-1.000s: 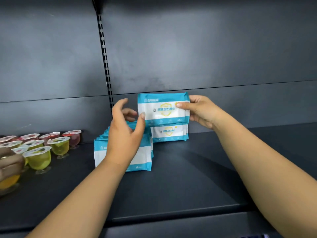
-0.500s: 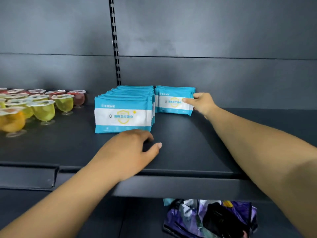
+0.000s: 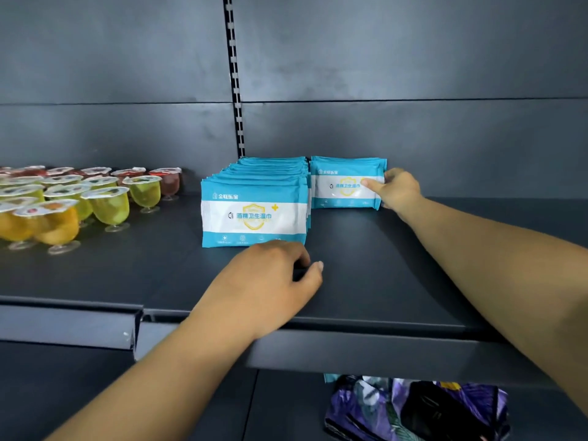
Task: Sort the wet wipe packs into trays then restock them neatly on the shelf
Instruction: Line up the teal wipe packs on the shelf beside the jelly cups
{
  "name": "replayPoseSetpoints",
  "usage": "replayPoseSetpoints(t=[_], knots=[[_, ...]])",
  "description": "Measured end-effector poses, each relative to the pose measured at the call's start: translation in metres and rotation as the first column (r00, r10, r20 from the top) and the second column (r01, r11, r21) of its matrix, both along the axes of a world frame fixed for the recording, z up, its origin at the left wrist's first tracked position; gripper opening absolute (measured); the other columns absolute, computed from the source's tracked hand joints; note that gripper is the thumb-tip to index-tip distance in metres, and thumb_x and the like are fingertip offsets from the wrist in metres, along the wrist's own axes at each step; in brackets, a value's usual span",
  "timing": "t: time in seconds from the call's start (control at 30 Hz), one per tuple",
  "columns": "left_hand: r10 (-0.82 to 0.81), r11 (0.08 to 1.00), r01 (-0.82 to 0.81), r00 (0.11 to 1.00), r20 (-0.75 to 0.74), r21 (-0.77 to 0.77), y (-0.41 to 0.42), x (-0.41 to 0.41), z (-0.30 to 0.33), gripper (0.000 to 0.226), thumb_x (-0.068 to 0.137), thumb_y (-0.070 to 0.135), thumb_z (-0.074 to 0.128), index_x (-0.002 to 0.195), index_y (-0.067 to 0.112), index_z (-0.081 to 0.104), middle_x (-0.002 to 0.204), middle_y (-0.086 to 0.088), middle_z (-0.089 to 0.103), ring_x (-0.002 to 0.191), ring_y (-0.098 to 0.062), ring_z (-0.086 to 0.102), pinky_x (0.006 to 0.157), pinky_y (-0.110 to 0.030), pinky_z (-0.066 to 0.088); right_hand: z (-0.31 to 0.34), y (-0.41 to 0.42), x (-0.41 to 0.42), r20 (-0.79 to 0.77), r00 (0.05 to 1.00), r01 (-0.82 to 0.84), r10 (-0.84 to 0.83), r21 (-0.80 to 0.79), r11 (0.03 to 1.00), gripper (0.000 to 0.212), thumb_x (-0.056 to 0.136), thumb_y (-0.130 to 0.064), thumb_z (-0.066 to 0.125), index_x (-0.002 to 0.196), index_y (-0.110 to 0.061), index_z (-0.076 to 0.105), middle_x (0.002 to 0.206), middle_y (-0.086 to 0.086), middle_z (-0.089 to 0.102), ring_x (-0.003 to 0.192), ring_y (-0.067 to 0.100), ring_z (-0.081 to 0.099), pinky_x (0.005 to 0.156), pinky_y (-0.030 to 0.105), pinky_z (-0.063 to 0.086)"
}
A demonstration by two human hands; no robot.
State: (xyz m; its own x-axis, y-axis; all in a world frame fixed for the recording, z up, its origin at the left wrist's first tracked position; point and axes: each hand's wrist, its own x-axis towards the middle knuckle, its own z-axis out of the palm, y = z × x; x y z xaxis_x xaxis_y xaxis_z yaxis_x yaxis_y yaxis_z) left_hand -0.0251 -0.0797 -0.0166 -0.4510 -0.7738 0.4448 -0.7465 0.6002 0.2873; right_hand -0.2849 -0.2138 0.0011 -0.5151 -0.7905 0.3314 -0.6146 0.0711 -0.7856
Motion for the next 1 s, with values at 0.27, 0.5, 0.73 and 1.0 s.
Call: replayPoseSetpoints(t=[0.27,0.5,0.73,1.0], knots=[[0.028,0.999,-0.027,0.999,-0.039,0.029,-0.002,-0.001,0.002,0.025,0.091,0.038,0.047,0.1,0.021,0.063,0.104,0.004,0.065,0.097,-0.015,0.055,0.081,-0.024,0.043,0.013,0.044,0.02,-0.116,0.992,0.062,-0.047,0.125,0.99,0.051,0.089,-0.035,0.059,0.128,-0.003,0.048,0.13,0.015,0.054,0.12,0.031,0.049,0.089,0.031,0.039],[-0.097,0.983,0.091,0.995,-0.028,-0.157,0.025,0.003,0.004,0.032,0.093,0.023,0.05,0.12,0.011,0.061,0.125,-0.004,0.06,0.118,-0.021,0.05,0.095,-0.014,0.027,0.011,0.183,0.051,-0.318,0.938,-0.13,0.135,0.04,0.991,0.037,0.084,-0.028,0.066,0.119,-0.015,0.058,0.12,0.005,0.058,0.11,0.02,0.054,0.089,0.024,0.038],[-0.18,0.924,0.1,0.966,-0.188,-0.37,0.135,-0.024,-0.028,0.04,0.082,0.032,0.046,0.097,0.003,0.069,0.086,-0.01,0.07,0.085,-0.022,0.059,0.078,-0.012,0.031,-0.035,0.322,0.05,-0.328,0.906,-0.32,0.268,-0.118,0.94,0.019,0.084,-0.024,0.067,0.099,-0.012,0.067,0.095,-0.002,0.064,0.095,0.014,0.059,0.082,0.015,0.036],[-0.031,0.994,0.019,0.994,-0.109,-0.104,0.23,-0.031,-0.187,0.03,0.078,0.03,0.049,0.088,0.009,0.068,0.055,0.006,0.047,0.059,-0.017,0.046,0.061,-0.022,0.035,-0.207,0.394,0.029,-0.292,0.835,-0.371,0.467,0.329,0.869,0.027,0.088,-0.029,0.062,0.105,-0.009,0.067,0.102,0.008,0.069,0.099,0.025,0.061,0.084,0.033,0.046]])
